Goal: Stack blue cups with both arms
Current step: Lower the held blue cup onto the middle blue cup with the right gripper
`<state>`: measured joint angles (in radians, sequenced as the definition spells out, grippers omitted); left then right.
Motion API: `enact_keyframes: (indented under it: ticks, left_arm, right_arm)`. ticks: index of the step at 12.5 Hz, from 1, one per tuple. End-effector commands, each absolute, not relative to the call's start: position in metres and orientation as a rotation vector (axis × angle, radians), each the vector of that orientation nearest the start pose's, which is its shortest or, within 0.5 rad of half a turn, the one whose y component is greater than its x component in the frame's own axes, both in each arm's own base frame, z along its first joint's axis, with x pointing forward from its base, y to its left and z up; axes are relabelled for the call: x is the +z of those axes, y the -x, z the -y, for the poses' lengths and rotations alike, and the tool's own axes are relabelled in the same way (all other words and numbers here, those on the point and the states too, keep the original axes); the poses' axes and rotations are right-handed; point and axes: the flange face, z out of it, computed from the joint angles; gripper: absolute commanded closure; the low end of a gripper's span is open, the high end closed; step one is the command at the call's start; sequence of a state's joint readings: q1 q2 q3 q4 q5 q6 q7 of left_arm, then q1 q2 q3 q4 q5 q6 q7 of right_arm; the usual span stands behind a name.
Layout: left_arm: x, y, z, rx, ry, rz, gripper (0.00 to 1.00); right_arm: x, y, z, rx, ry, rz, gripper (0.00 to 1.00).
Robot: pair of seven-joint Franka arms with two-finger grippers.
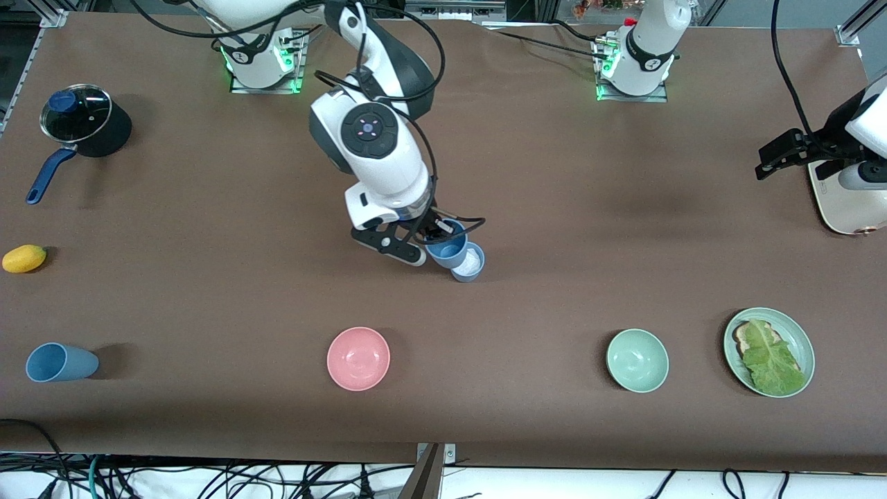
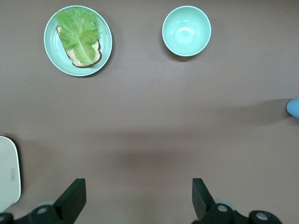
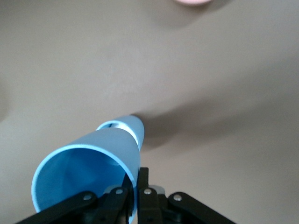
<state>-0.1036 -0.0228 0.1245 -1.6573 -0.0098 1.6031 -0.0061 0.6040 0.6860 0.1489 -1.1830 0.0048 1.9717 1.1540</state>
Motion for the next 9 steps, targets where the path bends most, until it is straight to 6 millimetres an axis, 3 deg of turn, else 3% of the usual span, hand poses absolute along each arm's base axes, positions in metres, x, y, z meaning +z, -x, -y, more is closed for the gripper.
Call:
enact_keyframes:
  ticks: [1,5,9]
  left_arm:
    - [0.598,-0.556,-0.016,0.043,3.144,0.041,0.00]
    - [0.598,-0.556,-0.019,0.041,3.143,0.051,0.00]
    - [0.598,-0.556,-0.018,0.046,3.143,0.048,0.00]
  right_arm:
    - [0.393,-0.565,-0.510,-0.016,2.926,-0.707,1.00]
    - [0.386,-0.553,-0.520,-0.026,2.959,-0.685,1.00]
    - [0.357,-0.554,-0.524,-0.059,3.008,-0.666,1.00]
